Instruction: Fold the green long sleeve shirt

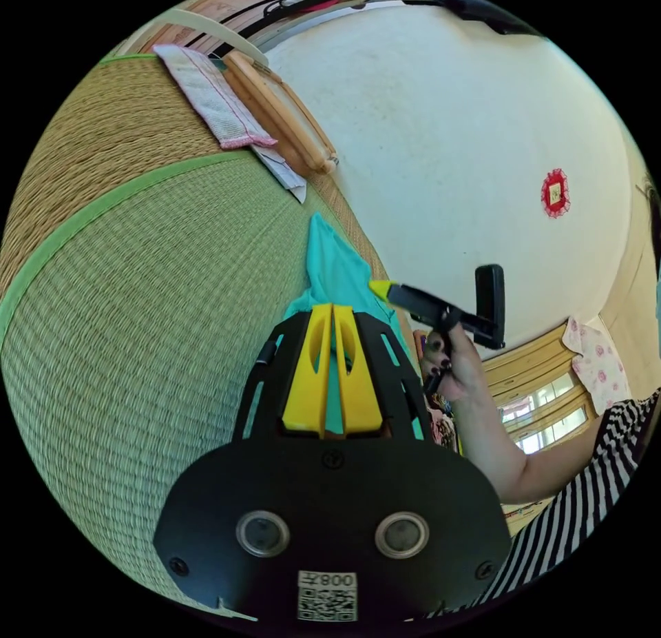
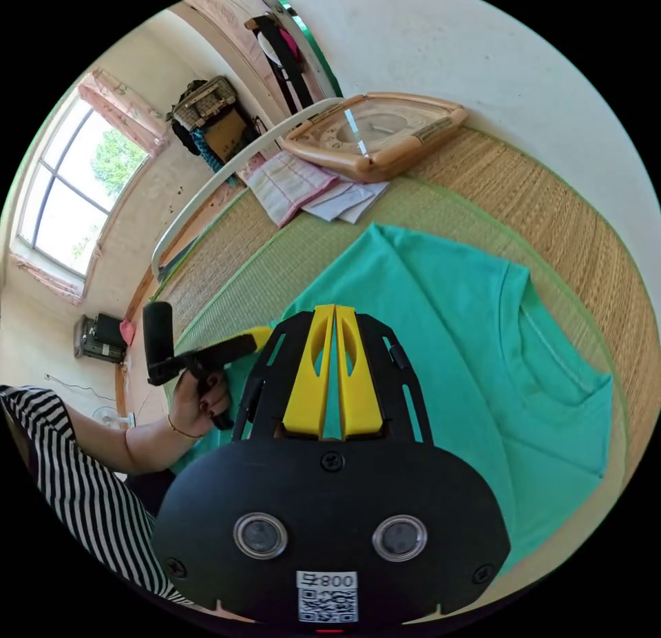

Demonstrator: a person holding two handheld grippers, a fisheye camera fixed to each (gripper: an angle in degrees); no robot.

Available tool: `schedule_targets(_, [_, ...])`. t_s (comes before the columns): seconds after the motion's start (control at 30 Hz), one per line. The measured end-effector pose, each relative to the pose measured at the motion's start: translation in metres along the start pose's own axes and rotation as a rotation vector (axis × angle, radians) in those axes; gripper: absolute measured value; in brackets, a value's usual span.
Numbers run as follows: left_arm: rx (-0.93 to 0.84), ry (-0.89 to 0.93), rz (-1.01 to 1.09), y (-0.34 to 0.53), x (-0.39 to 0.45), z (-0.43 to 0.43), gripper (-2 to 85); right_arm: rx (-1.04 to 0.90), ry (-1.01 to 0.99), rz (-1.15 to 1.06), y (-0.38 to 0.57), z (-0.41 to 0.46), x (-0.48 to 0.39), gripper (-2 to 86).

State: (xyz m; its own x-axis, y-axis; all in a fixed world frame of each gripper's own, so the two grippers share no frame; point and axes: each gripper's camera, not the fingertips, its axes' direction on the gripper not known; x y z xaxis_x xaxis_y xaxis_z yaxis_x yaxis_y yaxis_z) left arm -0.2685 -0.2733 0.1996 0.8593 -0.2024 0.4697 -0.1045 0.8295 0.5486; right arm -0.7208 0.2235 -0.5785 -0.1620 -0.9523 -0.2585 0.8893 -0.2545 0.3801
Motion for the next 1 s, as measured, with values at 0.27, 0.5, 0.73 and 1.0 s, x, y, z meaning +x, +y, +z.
schedule_targets(0.27, [0.035, 0.015, -0.091, -0.036, 0.023, -0.04, 0.0, -0.002, -0.079, 0.171, 0.108, 0.073, 0.03, 0.1])
schedule_targets(0.5, [-0.196, -0.137, -0.031, -0.072, 0.063, -0.027, 0.1, 0.017, -0.093, 0.187, 0.163, 0.094, 0.038, 0.1])
schedule_targets(0.73, [-0.234, -0.196, 0.001, -0.103, 0.107, -0.046, 0.1, 0.099, -0.065, 0.3, 0.286, 0.065, 0.092, 0.1])
schedule_targets(1.0, [-0.335, -0.307, 0.091, -0.137, 0.165, -0.041, 0.1, 0.139, 0.007, 0.564, 0.457, 0.078, 0.179, 0.0])
